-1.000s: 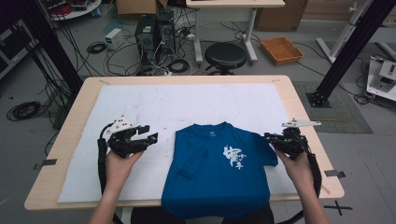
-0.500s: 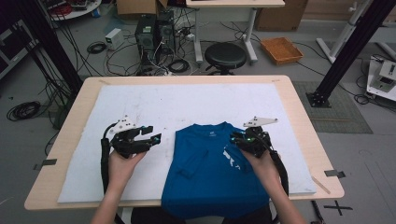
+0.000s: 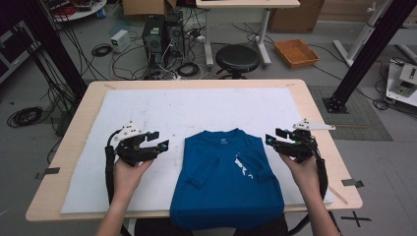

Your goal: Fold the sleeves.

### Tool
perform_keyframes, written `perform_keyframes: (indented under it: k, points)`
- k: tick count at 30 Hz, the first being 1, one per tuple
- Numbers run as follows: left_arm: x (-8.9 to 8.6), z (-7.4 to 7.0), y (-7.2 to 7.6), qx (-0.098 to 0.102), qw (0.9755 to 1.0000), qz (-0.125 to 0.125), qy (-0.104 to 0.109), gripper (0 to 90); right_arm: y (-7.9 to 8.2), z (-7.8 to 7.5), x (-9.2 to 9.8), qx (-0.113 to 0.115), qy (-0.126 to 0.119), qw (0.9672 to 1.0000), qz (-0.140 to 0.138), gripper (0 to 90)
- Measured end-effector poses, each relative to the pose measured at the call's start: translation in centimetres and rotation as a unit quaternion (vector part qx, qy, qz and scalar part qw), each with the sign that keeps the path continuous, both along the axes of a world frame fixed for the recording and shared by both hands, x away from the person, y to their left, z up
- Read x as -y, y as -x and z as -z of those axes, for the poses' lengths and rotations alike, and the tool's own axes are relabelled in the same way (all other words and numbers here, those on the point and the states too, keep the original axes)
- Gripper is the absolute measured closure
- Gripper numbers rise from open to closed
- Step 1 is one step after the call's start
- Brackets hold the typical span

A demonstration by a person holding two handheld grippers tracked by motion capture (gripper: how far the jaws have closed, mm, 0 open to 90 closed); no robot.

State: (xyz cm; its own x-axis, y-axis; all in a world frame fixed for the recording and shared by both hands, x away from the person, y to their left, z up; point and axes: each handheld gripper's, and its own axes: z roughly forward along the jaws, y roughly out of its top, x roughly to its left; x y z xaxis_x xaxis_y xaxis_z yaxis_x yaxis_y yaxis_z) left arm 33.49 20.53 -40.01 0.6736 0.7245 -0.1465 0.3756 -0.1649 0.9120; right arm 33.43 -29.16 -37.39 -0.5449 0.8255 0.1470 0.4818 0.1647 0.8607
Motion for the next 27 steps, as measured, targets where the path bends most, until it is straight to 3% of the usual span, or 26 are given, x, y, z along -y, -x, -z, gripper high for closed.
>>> perform_keyframes:
  k: [4, 10, 27]
  points:
    - [-0.1, 0.0, 0.0, 0.000, 1.0000, -0.001, 0.001, 41.1, 0.1, 0.1, 1.0, 0.001, -0.006, 0.9999, 0.011, 48.5]
    - [-0.1, 0.1, 0.0, -0.002, 1.0000, 0.001, -0.001, 41.0, 0.4, 0.5, 0.1, 0.009, 0.009, 0.9998, -0.018, 57.7]
    - [-0.6, 0.2, 0.3, -0.001, 1.0000, -0.007, -0.004, 41.0, 0.1, 0.2, 0.9, 0.006, -0.002, 1.0000, -0.003, 54.0]
